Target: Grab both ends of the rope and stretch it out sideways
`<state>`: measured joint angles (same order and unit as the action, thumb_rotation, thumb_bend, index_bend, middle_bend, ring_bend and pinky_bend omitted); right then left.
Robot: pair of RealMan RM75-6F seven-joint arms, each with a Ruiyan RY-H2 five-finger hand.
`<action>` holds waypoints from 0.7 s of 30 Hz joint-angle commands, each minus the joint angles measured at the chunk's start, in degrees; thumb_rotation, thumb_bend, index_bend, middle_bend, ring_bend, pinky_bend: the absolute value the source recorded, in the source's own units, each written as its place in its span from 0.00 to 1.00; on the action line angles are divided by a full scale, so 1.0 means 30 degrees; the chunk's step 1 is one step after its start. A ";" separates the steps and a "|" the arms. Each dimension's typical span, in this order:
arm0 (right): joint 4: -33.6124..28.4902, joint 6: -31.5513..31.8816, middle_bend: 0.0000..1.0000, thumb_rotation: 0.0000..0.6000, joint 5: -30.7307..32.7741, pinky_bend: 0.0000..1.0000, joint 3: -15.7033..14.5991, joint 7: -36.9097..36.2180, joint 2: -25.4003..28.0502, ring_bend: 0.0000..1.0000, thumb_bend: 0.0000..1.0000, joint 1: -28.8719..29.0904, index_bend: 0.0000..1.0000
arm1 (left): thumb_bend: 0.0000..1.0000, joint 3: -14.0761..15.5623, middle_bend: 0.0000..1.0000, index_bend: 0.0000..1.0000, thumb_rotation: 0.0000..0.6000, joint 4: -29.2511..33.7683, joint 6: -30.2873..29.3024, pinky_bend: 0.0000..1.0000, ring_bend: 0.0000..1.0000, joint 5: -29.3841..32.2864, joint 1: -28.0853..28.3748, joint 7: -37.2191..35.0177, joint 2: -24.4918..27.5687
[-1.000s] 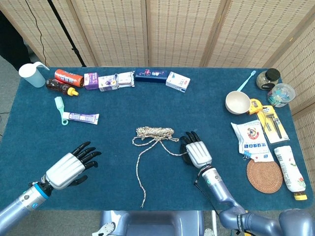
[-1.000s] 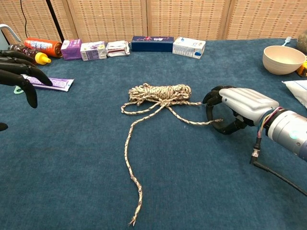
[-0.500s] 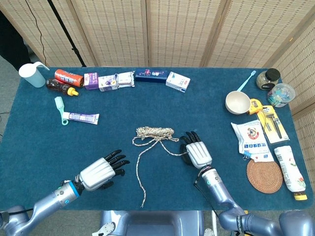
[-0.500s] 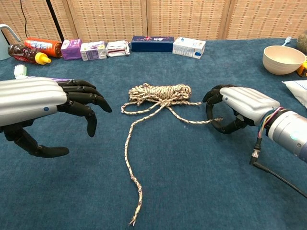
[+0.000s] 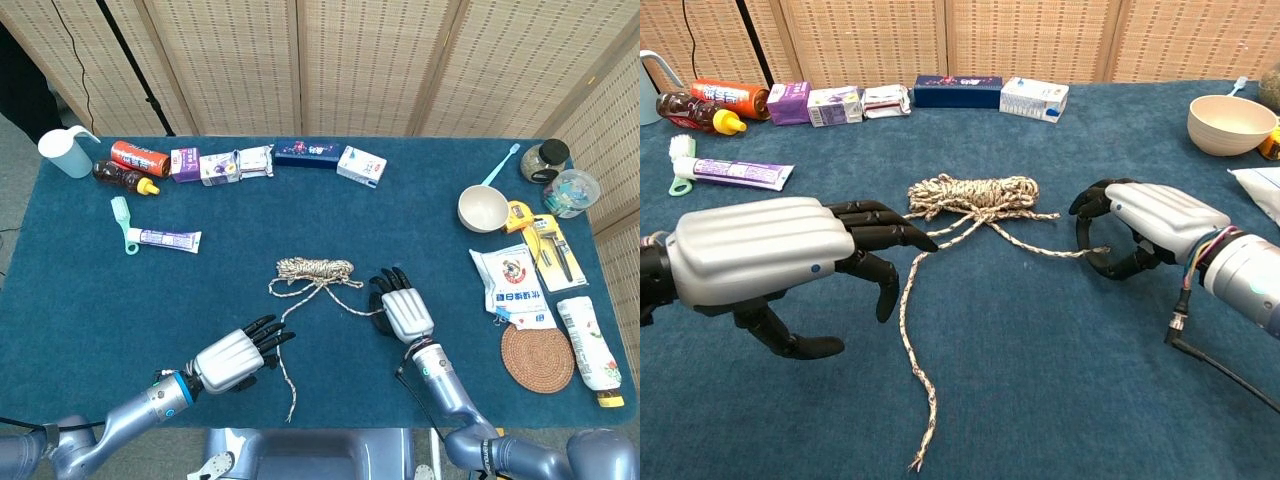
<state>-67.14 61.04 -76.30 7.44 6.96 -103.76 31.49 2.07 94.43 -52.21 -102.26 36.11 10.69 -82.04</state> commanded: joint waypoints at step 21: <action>0.0831 -0.0091 0.21 1.00 -0.0063 0.00 -0.0070 -0.0769 -0.0265 0.08 0.51 -0.0232 0.57 | 0.35 0.0082 0.04 0.44 1.00 -0.1118 0.1268 0.00 0.01 0.2397 0.0726 0.2120 -0.2663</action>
<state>-64.67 60.78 -76.48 7.23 4.67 -104.55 30.81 2.31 91.14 -48.47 -95.12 38.21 17.00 -89.98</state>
